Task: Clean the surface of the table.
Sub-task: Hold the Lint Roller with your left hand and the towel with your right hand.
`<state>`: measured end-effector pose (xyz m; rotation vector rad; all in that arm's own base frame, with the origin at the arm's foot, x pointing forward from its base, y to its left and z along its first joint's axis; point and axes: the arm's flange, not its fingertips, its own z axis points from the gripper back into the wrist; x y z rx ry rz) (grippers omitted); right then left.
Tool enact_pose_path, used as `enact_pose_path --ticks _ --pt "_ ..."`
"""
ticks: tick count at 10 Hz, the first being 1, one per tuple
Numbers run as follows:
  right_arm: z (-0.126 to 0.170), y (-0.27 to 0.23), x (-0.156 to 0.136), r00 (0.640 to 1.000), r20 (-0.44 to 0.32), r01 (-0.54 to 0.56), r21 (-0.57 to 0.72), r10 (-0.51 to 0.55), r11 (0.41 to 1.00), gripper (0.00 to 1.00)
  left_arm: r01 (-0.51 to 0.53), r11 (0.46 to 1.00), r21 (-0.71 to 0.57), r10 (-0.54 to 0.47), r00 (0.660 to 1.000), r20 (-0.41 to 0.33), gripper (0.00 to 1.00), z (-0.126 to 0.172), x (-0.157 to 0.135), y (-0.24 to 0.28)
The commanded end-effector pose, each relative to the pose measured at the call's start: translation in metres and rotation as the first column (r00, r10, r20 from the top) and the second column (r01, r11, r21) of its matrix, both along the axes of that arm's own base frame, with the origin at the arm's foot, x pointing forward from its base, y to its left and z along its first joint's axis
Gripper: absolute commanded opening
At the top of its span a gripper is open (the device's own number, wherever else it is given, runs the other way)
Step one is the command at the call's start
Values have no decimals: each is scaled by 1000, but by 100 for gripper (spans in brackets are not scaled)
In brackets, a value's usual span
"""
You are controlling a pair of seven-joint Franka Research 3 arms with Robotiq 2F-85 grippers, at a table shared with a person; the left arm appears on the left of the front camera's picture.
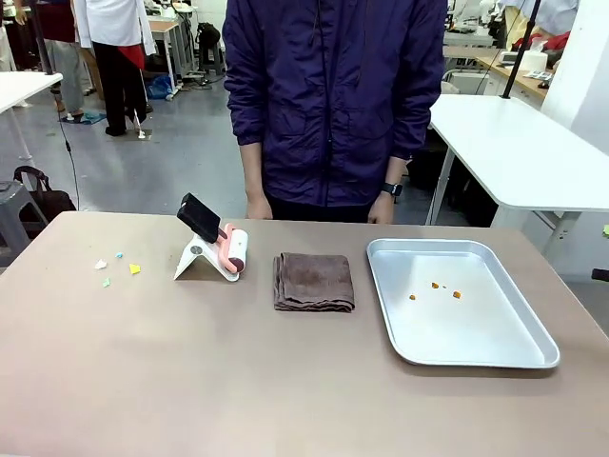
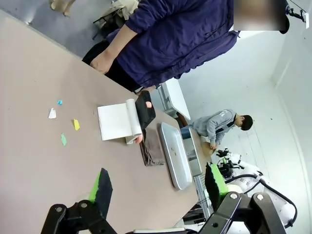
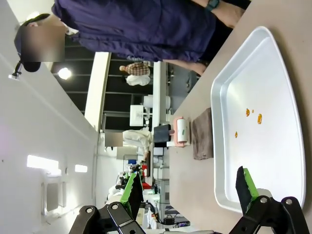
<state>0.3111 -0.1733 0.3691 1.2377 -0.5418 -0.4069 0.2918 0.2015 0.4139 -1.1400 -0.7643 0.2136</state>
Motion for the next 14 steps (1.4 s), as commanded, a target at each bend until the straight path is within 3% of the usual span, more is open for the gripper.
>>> enact_pose_path --ticks 1,4,5,6,7,8,10,11,12,14 --pt "6 -5 -2 1000 11 25 18 -25 1000 100 12 1000 15 -13 1000 24 100 -1 1 2" --pt "0 -3 -1 1000 0 8 0 -8 1000 100 2 1000 8 -2 1000 -1 100 1 -1 1" --pt "21 24 5 993 116 10 -112 3 994 100 78 996 45 -80 996 47 100 20 20 -13" --pt "43 52 12 988 146 -12 -238 48 971 100 159 983 89 -165 984 61 100 42 46 -29" --pt "63 78 23 980 150 -79 -317 132 945 100 263 952 158 -275 959 64 100 61 72 -52" --pt "79 112 45 967 97 -177 -400 234 899 100 387 898 210 -406 912 54 100 78 100 -85" --pt "91 175 99 938 -20 -306 -516 346 800 100 488 810 325 -497 866 -61 100 84 139 -141" --pt "95 198 122 939 -48 -309 -554 340 773 100 536 752 384 -529 838 -133 100 81 149 -165" --pt "98 230 145 921 -64 -346 -585 384 733 100 612 664 429 -576 785 -228 100 74 155 -185" --pt "89 292 175 867 -169 -461 -632 470 623 100 675 583 453 -582 736 -347 100 60 166 -215"
